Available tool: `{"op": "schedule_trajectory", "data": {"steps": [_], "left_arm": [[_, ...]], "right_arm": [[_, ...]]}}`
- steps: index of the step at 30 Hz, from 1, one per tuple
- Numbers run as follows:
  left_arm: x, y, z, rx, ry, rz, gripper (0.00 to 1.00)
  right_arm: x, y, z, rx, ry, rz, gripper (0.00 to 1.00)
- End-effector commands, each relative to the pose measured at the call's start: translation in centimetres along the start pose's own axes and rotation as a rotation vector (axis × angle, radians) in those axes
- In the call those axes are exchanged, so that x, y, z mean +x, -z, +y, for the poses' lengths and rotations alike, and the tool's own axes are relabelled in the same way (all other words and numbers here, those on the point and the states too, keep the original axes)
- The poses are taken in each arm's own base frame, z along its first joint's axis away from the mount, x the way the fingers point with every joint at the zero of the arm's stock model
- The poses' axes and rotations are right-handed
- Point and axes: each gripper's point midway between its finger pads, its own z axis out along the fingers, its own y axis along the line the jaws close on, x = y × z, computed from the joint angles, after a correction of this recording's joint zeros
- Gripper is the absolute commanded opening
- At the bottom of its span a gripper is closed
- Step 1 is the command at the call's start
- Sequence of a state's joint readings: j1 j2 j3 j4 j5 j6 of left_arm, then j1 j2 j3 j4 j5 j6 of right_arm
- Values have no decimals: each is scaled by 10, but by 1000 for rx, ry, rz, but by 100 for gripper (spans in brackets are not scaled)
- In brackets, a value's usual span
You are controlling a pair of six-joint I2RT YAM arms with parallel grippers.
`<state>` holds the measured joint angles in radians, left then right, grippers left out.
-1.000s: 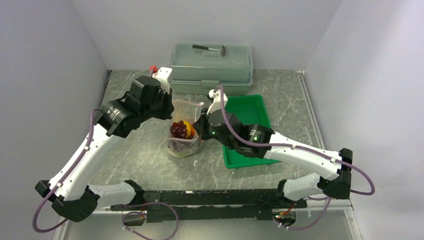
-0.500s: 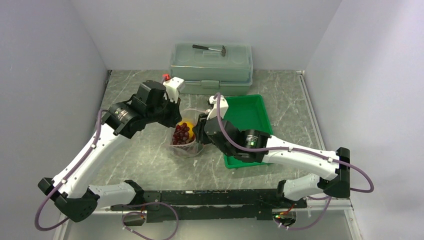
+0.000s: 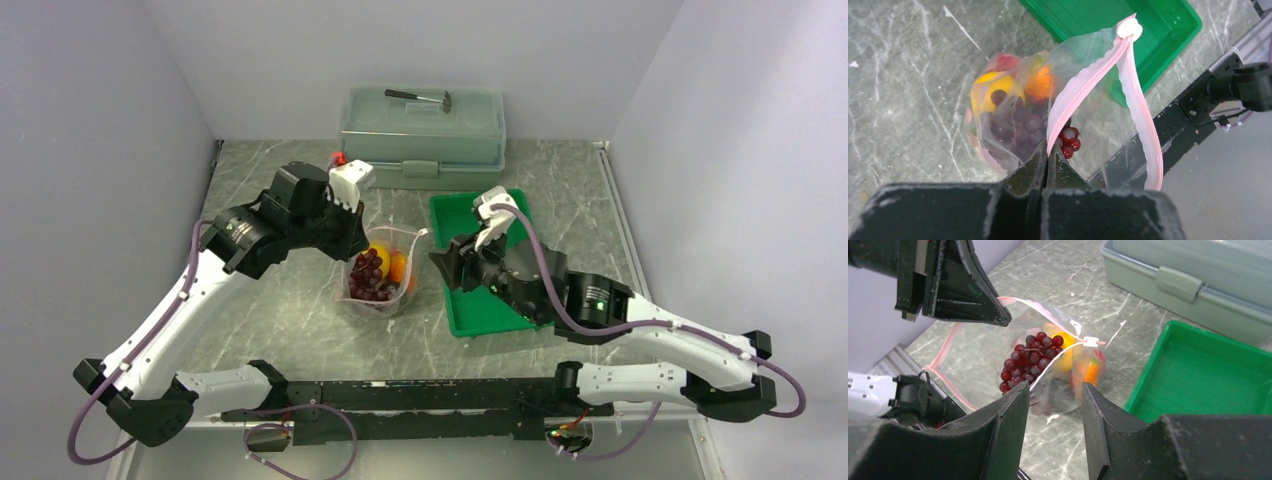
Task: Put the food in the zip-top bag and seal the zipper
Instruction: Adjust the zipper food storage bag at the center of the board.
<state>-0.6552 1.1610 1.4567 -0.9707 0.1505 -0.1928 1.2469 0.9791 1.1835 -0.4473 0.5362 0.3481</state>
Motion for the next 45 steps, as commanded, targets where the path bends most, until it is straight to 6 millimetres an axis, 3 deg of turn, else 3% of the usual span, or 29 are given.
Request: {"op": "schedule_trajectory", "data": {"steps": [1,6,13,18,25,38,45], "left_arm": [[-15,16,-21,115,-57,-38,0],[-23,33,-36,184,-95,-62,0],[-22,47,-37,188,-124,-72,0],[-18,47,-38,198,-115,-65,0],[-13,45,-39,208,-109,-58,0],[-9,47,-42,226,-118,-49,0],[-10,49,-43,230,-120,-55,0]], "right_arm": [[-4,12,0,-78,182,-6,46],[-2,15,-2,-113,301,-13,49],[6,15,5,-208,494,-25,51],[21,23,27,-383,544,-64,62],[43,38,52,-589,553,-136,68],[42,16,36,-475,602,-265,77],[46,14,51,-577,600,-273,77]]}}
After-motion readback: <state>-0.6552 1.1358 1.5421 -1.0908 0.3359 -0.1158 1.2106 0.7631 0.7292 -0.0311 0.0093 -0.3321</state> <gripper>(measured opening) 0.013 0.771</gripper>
